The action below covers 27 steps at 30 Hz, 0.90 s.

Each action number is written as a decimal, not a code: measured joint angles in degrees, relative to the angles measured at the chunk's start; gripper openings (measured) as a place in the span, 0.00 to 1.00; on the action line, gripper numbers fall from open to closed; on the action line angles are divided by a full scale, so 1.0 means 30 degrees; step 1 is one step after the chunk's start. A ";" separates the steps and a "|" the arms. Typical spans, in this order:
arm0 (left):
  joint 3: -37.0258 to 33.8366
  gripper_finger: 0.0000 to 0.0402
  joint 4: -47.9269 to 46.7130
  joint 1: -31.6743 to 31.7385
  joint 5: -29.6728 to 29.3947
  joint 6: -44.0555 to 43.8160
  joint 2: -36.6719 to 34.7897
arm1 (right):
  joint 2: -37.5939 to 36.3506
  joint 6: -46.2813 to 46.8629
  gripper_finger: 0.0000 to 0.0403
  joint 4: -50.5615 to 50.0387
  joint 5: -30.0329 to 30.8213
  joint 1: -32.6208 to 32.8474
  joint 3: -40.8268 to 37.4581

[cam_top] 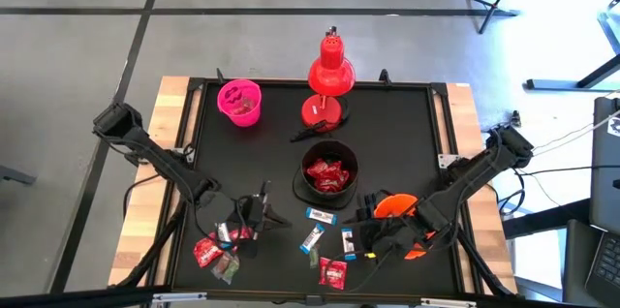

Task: Organize candy in baskets
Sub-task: Put the white chocolate into the orange bucket

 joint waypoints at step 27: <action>0.0000 0.00 0.0775 0.0355 -0.0067 0.0109 0.0040 | 0.3994 0.3089 0.46 -0.0403 -0.4619 0.0161 -0.0003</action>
